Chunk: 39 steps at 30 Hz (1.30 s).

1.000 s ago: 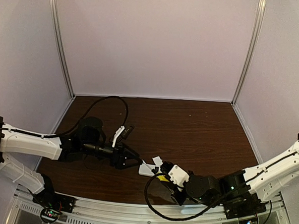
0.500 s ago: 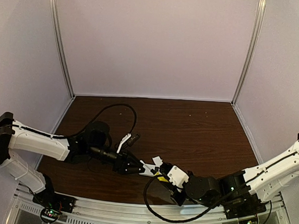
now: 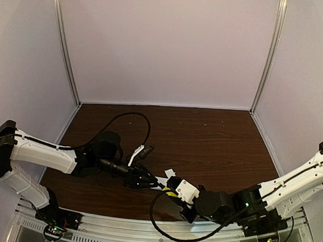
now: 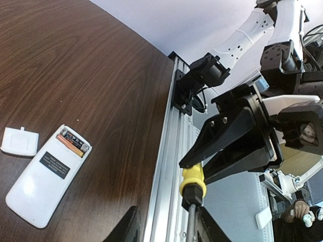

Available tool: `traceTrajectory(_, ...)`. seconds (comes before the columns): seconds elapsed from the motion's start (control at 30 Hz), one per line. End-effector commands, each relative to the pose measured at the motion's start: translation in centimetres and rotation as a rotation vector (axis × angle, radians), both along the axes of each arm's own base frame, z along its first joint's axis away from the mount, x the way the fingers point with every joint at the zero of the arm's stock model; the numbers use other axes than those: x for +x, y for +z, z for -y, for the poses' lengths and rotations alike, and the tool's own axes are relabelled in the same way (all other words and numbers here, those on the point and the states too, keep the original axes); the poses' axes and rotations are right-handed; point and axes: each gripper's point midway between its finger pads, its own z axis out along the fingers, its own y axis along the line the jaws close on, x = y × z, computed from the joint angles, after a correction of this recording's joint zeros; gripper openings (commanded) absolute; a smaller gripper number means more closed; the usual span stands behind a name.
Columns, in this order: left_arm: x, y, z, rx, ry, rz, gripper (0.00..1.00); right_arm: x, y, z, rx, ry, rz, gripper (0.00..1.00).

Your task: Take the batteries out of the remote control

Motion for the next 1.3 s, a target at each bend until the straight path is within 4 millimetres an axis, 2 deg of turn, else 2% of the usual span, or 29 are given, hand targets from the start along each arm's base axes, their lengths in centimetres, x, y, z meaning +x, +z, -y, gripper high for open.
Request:
traceTrajectory(0.0, 0.1, 1.3, 0.8, -0.046, -0.021, 0.034, 0.36, -0.2, 0.7, -0.7, 0.016, 0.005, 0.010, 0.00)
traceTrajectory(0.57, -0.1, 1.3, 0.9, -0.049, -0.033, 0.024, 0.14, -0.2, 0.5, -0.9, 0.010, 0.007, 0.013, 0.00)
traceTrajectory(0.73, -0.1, 1.3, 1.0, -0.049, -0.033, 0.024, 0.01, -0.2, 0.5, -0.9, 0.008, 0.006, 0.015, 0.00)
traceTrajectory(0.93, 0.0, 1.6, 0.8, -0.054, -0.019, 0.030, 0.00, 0.1, 0.5, -0.6, 0.011, -0.017, 0.022, 0.00)
traceTrajectory(1.03, 0.1, 1.8, 0.7, -0.057, -0.009, 0.037, 0.00, 0.4, 0.5, -0.3, 0.015, -0.040, 0.026, 0.16)
traceTrajectory(1.1, 0.2, 2.0, 0.6, -0.061, 0.003, 0.044, 0.00, 0.5, 0.7, -0.1, 0.024, -0.053, 0.026, 0.44)
traceTrajectory(1.27, 0.4, 2.7, 0.1, -0.074, 0.033, 0.069, 0.00, 0.9, 1.5, 0.5, 0.068, -0.078, 0.024, 0.79)
